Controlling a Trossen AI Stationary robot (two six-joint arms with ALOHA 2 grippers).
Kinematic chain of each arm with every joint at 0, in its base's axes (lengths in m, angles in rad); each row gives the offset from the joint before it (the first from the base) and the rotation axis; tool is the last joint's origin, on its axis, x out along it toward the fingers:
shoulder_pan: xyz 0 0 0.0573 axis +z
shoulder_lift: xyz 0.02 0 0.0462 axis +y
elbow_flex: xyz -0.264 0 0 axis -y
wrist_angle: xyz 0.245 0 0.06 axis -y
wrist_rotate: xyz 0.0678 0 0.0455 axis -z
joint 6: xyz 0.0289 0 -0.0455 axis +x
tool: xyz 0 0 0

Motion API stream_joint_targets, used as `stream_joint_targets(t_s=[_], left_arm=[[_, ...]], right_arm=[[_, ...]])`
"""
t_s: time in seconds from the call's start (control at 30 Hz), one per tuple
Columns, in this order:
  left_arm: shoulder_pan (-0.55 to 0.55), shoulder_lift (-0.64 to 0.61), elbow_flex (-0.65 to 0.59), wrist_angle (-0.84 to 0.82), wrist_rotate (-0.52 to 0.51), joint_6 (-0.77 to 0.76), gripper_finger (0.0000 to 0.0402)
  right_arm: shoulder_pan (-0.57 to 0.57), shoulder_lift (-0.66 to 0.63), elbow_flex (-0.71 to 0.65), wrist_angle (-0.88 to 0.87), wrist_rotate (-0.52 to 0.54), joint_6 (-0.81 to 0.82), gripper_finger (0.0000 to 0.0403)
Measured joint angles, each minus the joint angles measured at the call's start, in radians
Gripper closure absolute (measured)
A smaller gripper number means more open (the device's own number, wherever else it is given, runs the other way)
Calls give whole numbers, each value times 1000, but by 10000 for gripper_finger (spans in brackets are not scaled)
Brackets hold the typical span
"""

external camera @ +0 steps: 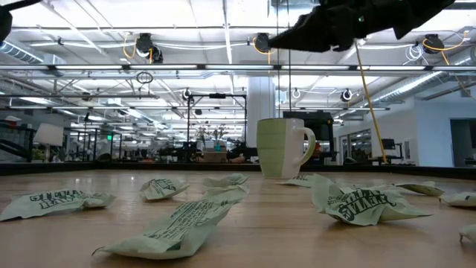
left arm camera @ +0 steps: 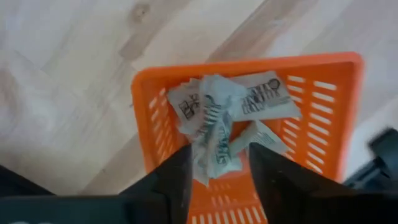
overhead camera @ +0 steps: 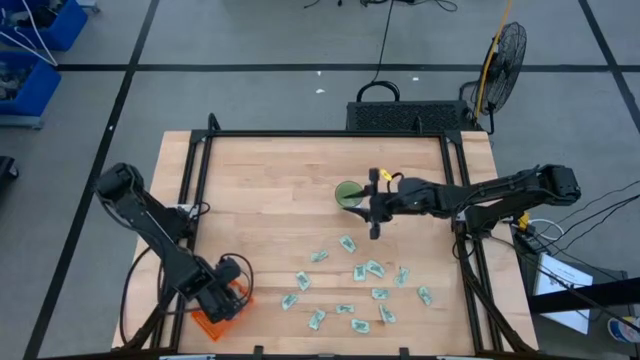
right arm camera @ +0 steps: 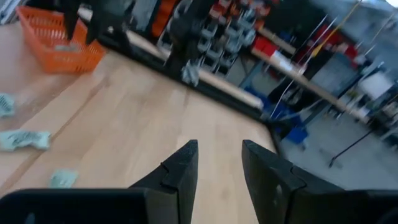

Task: Pick and place Stevia / Truvia into bins
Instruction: Put the light green stevia packet into the orange basket

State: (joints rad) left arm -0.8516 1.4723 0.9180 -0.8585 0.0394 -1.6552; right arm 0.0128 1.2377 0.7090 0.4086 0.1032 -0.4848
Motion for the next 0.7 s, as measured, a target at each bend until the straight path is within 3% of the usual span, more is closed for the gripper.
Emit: stream_joint_targets(t_s=[0.2, 0.5, 0.7], left_arm=[[12, 29, 0, 72, 16, 0, 207], [118, 18, 0, 105, -9, 24, 228], [227, 18, 1, 114, -22, 231, 247]], right_arm=[[0, 0, 0, 77, 0, -67, 284], [0, 0, 0, 108, -3, -85, 284], [0, 0, 0, 105, -43, -47, 284]])
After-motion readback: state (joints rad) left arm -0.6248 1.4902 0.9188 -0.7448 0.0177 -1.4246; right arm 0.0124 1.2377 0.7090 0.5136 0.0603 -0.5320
